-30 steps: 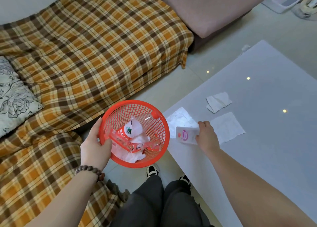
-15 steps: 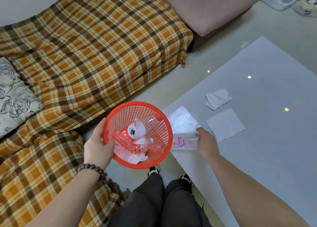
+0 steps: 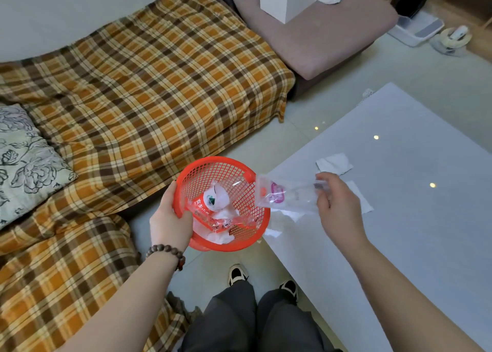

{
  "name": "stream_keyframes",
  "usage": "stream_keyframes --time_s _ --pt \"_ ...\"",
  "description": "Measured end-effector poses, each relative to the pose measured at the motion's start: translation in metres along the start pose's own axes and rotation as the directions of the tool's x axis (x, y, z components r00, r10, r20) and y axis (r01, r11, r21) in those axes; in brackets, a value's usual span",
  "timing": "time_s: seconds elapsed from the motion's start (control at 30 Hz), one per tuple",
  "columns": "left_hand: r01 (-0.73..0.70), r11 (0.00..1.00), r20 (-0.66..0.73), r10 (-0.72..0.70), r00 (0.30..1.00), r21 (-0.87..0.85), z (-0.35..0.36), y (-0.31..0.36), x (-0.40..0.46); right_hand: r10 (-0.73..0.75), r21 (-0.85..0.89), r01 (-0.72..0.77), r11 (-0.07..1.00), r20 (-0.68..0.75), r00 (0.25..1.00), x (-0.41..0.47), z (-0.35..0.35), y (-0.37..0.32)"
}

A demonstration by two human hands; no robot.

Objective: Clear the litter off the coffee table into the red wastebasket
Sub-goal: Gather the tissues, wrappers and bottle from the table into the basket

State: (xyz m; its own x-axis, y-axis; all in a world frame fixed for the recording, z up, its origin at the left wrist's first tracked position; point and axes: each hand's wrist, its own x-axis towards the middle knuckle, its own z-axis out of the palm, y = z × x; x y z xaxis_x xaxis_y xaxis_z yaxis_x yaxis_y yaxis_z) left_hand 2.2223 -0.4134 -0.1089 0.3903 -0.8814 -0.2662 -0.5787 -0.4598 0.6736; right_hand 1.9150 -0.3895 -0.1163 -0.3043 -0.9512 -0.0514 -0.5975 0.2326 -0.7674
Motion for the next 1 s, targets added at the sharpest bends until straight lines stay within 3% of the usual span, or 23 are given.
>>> stream_keyframes --time_s 0.13,0.27,0.47,0.6,0.8,1.0 --pt "-0.022 0.999 0.042 0.024 0.999 -0.046 0.001 0.015 -0.001 -0.13 -0.07 0.15 0.986 0.235 0.963 -0.006 0.032 -0.044" --pt "-0.047 0.996 0.062 0.052 0.997 -0.077 -0.003 0.025 0.003 -0.093 -0.233 0.194 0.953 0.382 0.92 -0.009 0.067 -0.066" --pt "-0.083 0.993 0.098 0.09 0.991 -0.079 -0.009 0.025 0.013 -0.018 -0.405 0.165 0.899 0.343 0.939 0.002 0.088 -0.076" --pt "-0.079 0.994 0.111 0.087 0.99 -0.079 -0.011 0.026 0.027 0.083 -0.449 0.032 0.893 0.233 0.969 0.002 0.092 -0.074" --pt "-0.101 0.991 0.196 0.117 0.974 -0.092 0.002 0.042 0.041 0.103 -0.352 0.009 0.936 0.299 0.949 -0.001 0.107 -0.074" --pt "-0.137 0.989 0.197 0.145 0.97 -0.051 0.02 0.054 0.05 -0.049 -0.125 0.065 0.99 0.127 0.991 0.006 0.072 -0.047"
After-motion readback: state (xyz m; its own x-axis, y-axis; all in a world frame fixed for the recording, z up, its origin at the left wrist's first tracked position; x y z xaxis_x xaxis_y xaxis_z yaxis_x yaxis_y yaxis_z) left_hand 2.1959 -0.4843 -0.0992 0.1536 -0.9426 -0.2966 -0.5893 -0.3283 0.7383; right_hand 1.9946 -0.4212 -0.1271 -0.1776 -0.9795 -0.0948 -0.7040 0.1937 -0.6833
